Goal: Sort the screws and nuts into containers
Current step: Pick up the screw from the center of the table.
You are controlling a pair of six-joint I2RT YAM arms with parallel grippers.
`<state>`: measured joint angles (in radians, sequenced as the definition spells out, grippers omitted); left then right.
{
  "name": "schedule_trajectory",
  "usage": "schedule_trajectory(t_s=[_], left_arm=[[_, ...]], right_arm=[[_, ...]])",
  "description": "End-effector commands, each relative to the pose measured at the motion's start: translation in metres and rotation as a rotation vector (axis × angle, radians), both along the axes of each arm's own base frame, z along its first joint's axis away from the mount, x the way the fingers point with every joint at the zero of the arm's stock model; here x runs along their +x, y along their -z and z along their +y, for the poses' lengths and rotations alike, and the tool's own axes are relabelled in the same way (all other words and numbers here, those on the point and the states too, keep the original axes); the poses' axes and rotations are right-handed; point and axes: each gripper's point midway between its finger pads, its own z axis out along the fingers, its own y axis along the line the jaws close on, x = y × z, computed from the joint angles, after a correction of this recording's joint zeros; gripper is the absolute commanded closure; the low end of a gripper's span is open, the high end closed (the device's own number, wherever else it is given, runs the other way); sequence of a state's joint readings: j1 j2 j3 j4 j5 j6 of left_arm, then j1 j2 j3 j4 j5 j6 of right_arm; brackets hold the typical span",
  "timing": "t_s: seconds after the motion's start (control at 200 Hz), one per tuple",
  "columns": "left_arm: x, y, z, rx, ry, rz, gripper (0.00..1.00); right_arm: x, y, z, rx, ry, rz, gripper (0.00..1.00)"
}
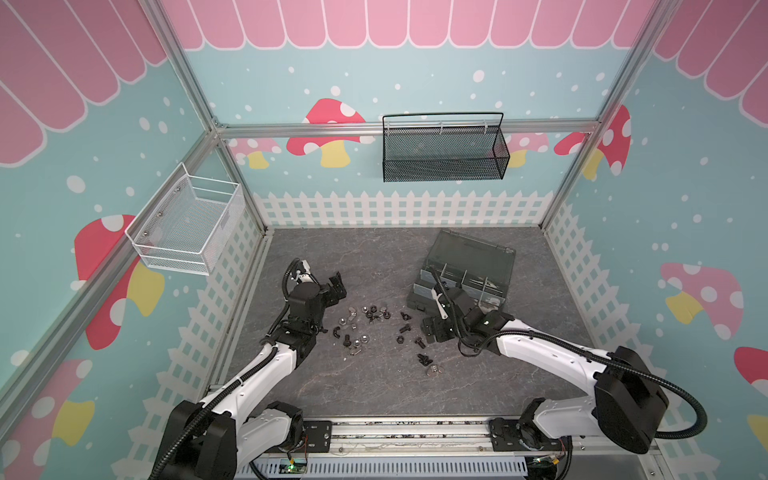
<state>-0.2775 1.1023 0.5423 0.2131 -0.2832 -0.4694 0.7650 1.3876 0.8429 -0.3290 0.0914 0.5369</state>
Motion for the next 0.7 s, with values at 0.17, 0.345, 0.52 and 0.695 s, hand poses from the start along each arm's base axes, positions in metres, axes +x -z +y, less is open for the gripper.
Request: schedule_trajectory(t_s=[0.17, 0.345, 0.52, 0.695], left_arm=[[-0.003, 0.0, 0.01, -0.013, -0.067, 0.007, 0.01], [-0.004, 0.001, 0.012, -0.008, -0.079, 0.01, 0.01], [-0.004, 0.002, 0.014, -0.009, -0.086, 0.01, 0.01], [-0.005, 0.006, 0.014, -0.005, -0.088, 0.017, 0.01]], right_arm=[[-0.029, 0.033, 0.032, -0.079, -0.12, 0.149, 0.25], [-0.035, 0.05, 0.034, -0.117, -0.146, 0.188, 0.47], [-0.031, 0.062, 0.032, -0.167, -0.142, 0.203, 0.62], [-0.025, 0.072, 0.031, -0.212, -0.136, 0.201, 0.66]])
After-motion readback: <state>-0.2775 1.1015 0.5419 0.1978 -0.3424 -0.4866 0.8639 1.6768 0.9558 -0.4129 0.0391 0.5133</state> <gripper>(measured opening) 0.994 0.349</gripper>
